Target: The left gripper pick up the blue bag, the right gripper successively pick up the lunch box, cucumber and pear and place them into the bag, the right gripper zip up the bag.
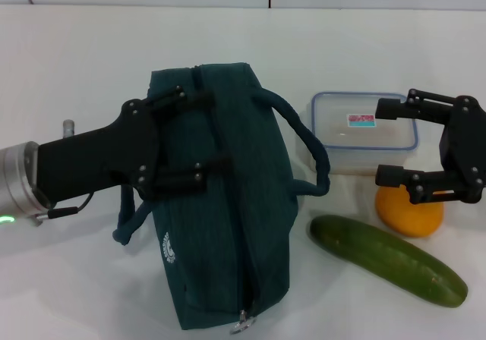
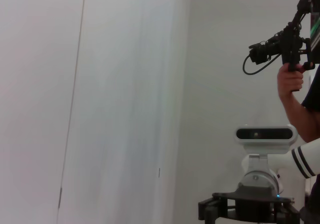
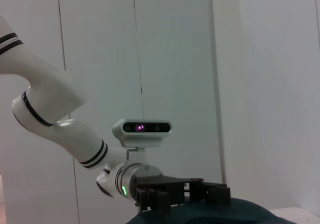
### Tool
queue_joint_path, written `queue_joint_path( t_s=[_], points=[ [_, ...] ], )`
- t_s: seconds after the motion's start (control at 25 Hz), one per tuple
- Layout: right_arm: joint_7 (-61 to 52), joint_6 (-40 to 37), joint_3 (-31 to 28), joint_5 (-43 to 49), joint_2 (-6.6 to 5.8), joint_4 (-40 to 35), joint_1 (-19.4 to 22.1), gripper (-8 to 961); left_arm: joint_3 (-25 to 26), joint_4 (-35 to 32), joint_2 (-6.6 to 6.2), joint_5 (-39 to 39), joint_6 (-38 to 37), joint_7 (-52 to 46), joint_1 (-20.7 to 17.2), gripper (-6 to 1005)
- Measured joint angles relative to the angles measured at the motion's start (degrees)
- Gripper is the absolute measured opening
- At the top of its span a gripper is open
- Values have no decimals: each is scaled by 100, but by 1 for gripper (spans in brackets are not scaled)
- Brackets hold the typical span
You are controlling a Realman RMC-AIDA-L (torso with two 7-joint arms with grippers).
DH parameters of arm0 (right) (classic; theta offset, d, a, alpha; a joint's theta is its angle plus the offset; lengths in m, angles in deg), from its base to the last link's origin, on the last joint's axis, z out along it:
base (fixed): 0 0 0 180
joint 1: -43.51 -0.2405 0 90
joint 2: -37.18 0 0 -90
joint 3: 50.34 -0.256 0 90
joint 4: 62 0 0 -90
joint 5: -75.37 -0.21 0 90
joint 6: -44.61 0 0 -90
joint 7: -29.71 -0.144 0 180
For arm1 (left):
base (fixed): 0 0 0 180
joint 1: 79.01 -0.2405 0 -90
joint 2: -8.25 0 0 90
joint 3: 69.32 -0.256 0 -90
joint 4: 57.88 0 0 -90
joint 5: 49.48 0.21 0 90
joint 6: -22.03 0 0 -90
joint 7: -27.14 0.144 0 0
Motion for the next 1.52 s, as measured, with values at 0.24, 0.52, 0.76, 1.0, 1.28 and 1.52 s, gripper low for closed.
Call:
queue_joint_path(
  t_s=[0.24,0.52,0.76,1.0,1.28,1.52],
  points=[
    [0,-67,-3,0,6,-3,28,857,0,-15,-31,-48,-114,-29,1,886],
    [15,-194,-13,-28,7,-129,105,856,0,-50,-82,-241,-141,-75,-11,879],
    [23,-202,-96,-37,12,-133,157,857,-1,-47,-95,-424,-141,-260,31,874],
    [26,-248,-235,-15,58,-143,169,857,0,90,-209,-829,-138,-1237,444,868],
    [26,-250,-234,-14,79,-143,187,856,-1,1206,-11,-1091,-121,-2535,1115,861],
    [13,-242,-247,-36,37,-182,171,857,-13,2428,70,-838,-134,-4166,1743,855]
  ],
)
